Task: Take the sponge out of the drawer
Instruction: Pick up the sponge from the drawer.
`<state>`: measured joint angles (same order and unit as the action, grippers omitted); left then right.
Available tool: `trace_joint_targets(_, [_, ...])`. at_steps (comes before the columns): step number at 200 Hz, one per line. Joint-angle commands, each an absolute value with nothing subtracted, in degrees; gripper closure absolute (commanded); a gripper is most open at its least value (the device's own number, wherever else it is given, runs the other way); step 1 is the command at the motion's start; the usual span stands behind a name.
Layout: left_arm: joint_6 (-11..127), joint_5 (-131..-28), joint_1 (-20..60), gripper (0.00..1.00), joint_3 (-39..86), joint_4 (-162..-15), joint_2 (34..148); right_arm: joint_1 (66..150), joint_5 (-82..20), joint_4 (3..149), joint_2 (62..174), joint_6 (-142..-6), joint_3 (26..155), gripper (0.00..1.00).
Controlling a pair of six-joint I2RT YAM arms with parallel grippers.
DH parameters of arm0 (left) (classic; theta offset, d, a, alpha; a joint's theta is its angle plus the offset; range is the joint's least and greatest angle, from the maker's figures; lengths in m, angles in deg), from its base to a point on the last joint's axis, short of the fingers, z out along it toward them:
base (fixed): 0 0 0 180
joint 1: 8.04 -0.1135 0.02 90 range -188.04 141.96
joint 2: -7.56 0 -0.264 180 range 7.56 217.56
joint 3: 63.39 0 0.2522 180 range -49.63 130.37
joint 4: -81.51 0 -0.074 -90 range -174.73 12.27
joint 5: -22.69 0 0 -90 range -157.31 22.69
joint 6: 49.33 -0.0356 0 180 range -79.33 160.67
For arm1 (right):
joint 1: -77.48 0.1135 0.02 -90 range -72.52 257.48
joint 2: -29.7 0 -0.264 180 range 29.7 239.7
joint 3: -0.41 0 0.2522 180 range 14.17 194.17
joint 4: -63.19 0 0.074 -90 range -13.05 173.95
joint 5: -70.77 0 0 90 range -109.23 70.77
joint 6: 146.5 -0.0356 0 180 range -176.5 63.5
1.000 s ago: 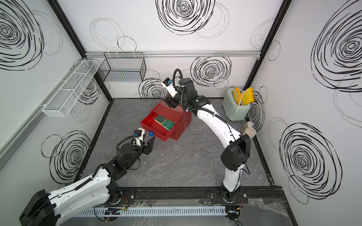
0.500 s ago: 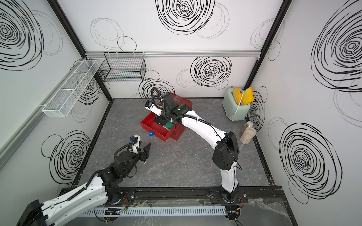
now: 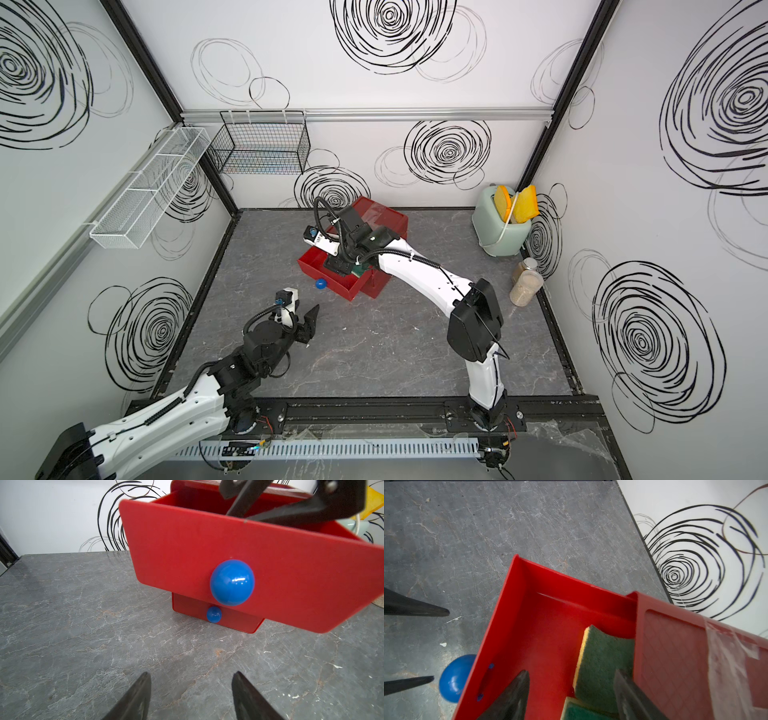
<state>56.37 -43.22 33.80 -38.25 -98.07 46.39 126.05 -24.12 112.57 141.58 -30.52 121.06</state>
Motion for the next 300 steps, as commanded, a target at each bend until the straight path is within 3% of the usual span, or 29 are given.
trace_joint_targets(1, [57.28,-42.18,33.79,0.35,-38.97,-99.82,46.27,126.41,-22.16,114.86,144.20,-28.98,122.22,0.33])
trace_joint_targets(68, [57.28,-42.31,33.61,0.35,-39.03,-99.86,46.02,126.96,-10.95,113.14,147.29,-28.24,124.04,0.31])
trace_joint_targets(124, [57.28,-42.27,33.56,0.35,-39.16,-99.62,45.54,127.09,-9.65,112.38,148.87,-27.21,123.34,0.32])
trace_joint_targets(197, [57.37,-42.00,33.61,0.36,-39.23,-99.39,44.72,126.61,-11.95,110.70,148.80,-26.88,121.54,0.59])
trace_joint_targets(237, [57.39,-41.91,33.55,0.36,-39.22,-99.38,44.83,125.39,-17.78,110.56,147.41,-28.13,121.71,0.83])
trace_joint_targets(252, [57.41,-41.89,33.56,0.36,-39.19,-99.43,44.96,124.52,-21.30,110.31,146.24,-28.87,121.60,1.00])
trace_joint_targets(300, [57.38,-41.82,33.55,0.36,-39.19,-99.49,45.22,122.05,-31.01,107.57,140.65,-31.17,119.97,1.00])
